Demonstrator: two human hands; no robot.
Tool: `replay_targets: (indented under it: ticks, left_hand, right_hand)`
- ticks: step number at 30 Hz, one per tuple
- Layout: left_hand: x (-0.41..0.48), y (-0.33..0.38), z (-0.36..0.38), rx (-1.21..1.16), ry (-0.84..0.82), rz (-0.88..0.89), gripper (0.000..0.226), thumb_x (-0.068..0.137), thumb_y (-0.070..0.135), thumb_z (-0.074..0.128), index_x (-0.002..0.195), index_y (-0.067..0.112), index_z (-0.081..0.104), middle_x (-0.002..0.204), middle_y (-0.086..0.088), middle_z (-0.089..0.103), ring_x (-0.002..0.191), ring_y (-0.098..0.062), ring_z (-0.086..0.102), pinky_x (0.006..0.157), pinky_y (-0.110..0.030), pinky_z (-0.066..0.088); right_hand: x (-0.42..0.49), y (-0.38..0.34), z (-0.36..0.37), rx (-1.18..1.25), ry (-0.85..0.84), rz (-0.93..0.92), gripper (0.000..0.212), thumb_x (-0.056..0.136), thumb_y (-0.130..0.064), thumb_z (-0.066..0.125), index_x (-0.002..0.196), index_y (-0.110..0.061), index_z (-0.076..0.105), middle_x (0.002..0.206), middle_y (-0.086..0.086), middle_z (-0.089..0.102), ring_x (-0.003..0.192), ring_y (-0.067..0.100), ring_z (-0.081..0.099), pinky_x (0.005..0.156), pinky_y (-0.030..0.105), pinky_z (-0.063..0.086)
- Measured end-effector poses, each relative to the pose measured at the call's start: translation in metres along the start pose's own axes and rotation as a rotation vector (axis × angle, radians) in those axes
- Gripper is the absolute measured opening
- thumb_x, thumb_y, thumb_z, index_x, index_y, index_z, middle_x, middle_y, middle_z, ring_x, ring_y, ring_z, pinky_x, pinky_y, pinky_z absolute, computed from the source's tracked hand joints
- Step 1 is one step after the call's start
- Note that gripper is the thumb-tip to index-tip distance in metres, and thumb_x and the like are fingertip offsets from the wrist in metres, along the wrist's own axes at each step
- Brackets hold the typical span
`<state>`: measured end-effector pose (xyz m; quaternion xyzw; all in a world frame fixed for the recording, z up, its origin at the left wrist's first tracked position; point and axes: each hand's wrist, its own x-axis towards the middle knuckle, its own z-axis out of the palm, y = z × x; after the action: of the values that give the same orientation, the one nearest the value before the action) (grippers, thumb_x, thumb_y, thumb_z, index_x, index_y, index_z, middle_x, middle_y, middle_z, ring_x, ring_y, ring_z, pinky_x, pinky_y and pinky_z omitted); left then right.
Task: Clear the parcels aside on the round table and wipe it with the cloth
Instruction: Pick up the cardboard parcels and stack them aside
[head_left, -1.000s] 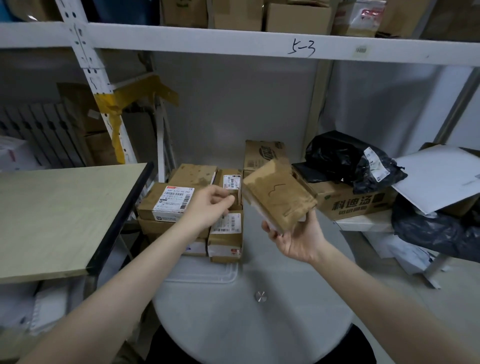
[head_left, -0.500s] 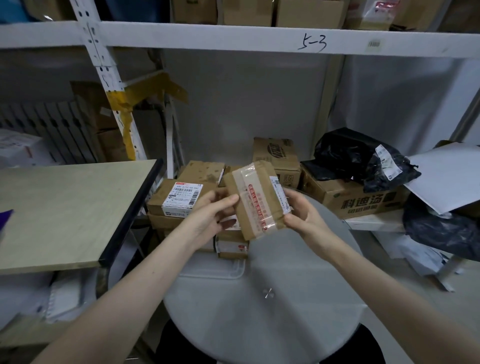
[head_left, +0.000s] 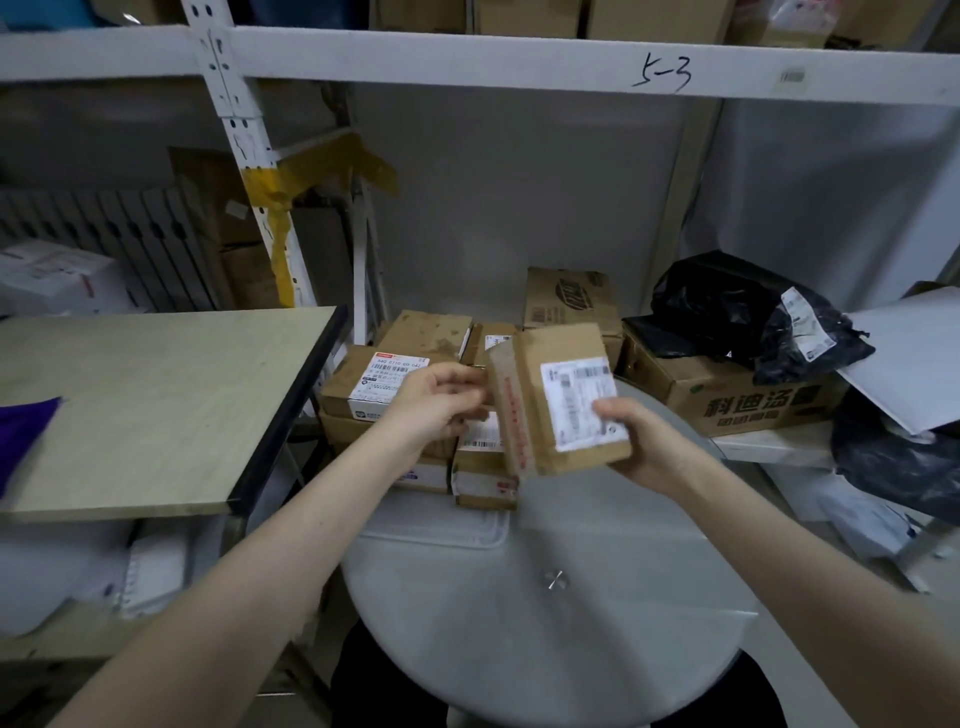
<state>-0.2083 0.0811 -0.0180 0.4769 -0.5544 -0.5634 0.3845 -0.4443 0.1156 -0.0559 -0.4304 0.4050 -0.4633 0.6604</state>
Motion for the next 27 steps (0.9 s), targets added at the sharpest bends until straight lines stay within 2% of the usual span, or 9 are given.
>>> replay_targets:
  ticks: [2,4,9,11,13,15,18,24,27]
  left_hand:
    - [0.004,0.003,-0.010,0.135,0.169,0.037,0.018,0.090,0.006,0.060,0.103,0.017,0.066,0.100,-0.005,0.070,0.090,-0.017,0.067,0.077,-0.030,0.054]
    - [0.008,0.004,-0.022,0.207,0.311,0.081,0.017,0.089,0.007,0.060,0.095,0.021,0.066,0.100,-0.004,0.068,0.094,-0.018,0.065,0.081,-0.031,0.054]
    - [0.014,-0.005,-0.046,0.430,0.517,0.168,0.019,0.086,0.005,0.060,0.097,0.020,0.065,0.103,-0.001,0.066,0.101,-0.019,0.063,0.084,-0.031,0.053]
    - [0.013,-0.013,-0.049,0.547,0.543,0.187,0.026,0.084,0.005,0.062,0.107,0.018,0.064,0.114,-0.004,0.065,0.108,-0.022,0.061,0.083,-0.030,0.052]
    - [0.012,-0.022,-0.050,0.694,0.544,0.214,0.033,0.082,0.007,0.065,0.113,0.016,0.064,0.123,-0.007,0.061,0.116,-0.025,0.056,0.092,-0.034,0.050]
    - [0.012,-0.029,-0.050,0.816,0.501,0.204,0.036,0.081,0.010,0.065,0.117,0.017,0.064,0.128,-0.009,0.057,0.121,-0.028,0.051,0.100,-0.038,0.045]
    - [0.014,-0.038,-0.049,0.930,0.424,0.171,0.035,0.083,0.014,0.062,0.117,0.020,0.064,0.132,-0.008,0.054,0.124,-0.030,0.046,0.100,-0.036,0.040]
    - [0.014,-0.043,-0.046,0.982,0.402,0.155,0.033,0.085,0.018,0.061,0.118,0.022,0.063,0.135,-0.005,0.051,0.127,-0.028,0.039,0.101,-0.033,0.035]
    - [0.012,-0.042,-0.045,0.985,0.399,0.158,0.034,0.085,0.017,0.061,0.119,0.022,0.063,0.136,-0.006,0.050,0.128,-0.029,0.038,0.102,-0.034,0.036]
  right_hand:
    - [0.010,-0.003,0.002,0.168,0.174,-0.026,0.053,0.069,-0.035,0.071,0.118,-0.016,0.062,0.094,0.000,0.076,0.091,0.015,0.068,0.087,0.031,0.051]
    - [0.018,-0.006,0.004,0.348,0.320,-0.029,0.030,0.087,-0.032,0.057,0.113,-0.020,0.063,0.092,0.001,0.076,0.096,0.018,0.065,0.096,0.037,0.046]
    - [0.034,0.003,0.015,0.261,0.395,0.181,0.032,0.084,-0.037,0.064,0.108,-0.017,0.065,0.102,0.008,0.073,0.098,0.023,0.066,0.089,0.038,0.052]
    - [0.042,0.009,0.024,0.197,0.372,0.239,0.034,0.082,-0.036,0.066,0.108,-0.015,0.065,0.101,0.009,0.073,0.097,0.024,0.066,0.085,0.038,0.053]
    - [0.048,0.012,0.035,0.130,0.356,0.268,0.030,0.082,-0.036,0.067,0.102,-0.015,0.065,0.097,0.008,0.073,0.094,0.024,0.066,0.085,0.038,0.053]
    - [0.053,0.015,0.043,0.059,0.350,0.281,0.028,0.082,-0.038,0.067,0.099,-0.016,0.063,0.098,0.008,0.071,0.095,0.024,0.065,0.090,0.040,0.052]
    - [0.060,0.017,0.046,-0.061,0.326,0.309,0.035,0.082,-0.042,0.067,0.105,-0.016,0.062,0.101,0.008,0.070,0.098,0.025,0.064,0.095,0.043,0.050]
    - [0.069,0.022,0.047,-0.157,0.352,0.348,0.052,0.081,-0.052,0.065,0.117,-0.016,0.059,0.108,0.007,0.068,0.101,0.025,0.063,0.094,0.040,0.048]
    - [0.073,0.026,0.045,-0.403,0.439,0.350,0.068,0.075,-0.068,0.060,0.119,-0.016,0.054,0.103,0.005,0.061,0.101,0.025,0.057,0.090,0.039,0.041]
